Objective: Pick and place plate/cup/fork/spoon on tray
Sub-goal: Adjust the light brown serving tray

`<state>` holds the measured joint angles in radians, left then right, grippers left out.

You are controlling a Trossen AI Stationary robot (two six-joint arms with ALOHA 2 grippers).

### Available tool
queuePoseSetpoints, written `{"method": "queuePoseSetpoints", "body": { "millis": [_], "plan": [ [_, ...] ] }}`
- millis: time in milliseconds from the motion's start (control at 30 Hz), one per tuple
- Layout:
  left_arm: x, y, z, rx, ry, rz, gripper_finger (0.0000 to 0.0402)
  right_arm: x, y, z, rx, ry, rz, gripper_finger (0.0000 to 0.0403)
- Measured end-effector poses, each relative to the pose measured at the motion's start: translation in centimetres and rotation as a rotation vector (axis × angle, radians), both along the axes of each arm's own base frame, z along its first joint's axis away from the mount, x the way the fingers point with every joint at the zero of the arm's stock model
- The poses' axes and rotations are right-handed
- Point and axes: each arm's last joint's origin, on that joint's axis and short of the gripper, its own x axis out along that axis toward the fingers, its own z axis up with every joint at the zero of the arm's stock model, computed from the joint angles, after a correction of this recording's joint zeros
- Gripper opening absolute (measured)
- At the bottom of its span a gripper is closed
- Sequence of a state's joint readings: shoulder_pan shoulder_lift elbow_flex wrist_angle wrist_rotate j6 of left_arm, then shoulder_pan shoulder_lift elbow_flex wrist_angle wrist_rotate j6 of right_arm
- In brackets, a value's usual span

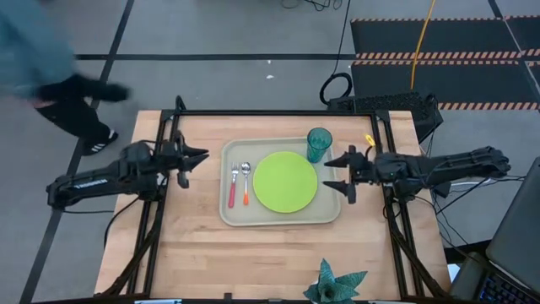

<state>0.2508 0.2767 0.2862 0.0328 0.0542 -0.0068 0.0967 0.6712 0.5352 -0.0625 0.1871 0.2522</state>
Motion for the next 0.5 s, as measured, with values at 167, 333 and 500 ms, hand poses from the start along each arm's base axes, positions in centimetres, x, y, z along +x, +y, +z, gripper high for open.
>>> {"method": "queuePoseSetpoints", "body": {
  "millis": [167, 333, 500],
  "plan": [
    [-0.5, 0.0, -1.2, -0.058, -0.013, 0.006, 0.0067, -1.1, -0.1, -2.5, 0.036, -0.067, -0.009, 0.0315],
    [-0.3, 0.0, -2.5, -0.065, 0.022, 0.007, 0.0067, -1.7, -0.2, -4.8, 0.030, -0.089, -0.033, 0.0315],
    [-0.1, 0.0, -3.8, -0.101, 0.065, 0.001, 0.0067, -2.2, -0.3, -7.7, 0.021, -0.123, -0.030, 0.0315]
  ]
}}
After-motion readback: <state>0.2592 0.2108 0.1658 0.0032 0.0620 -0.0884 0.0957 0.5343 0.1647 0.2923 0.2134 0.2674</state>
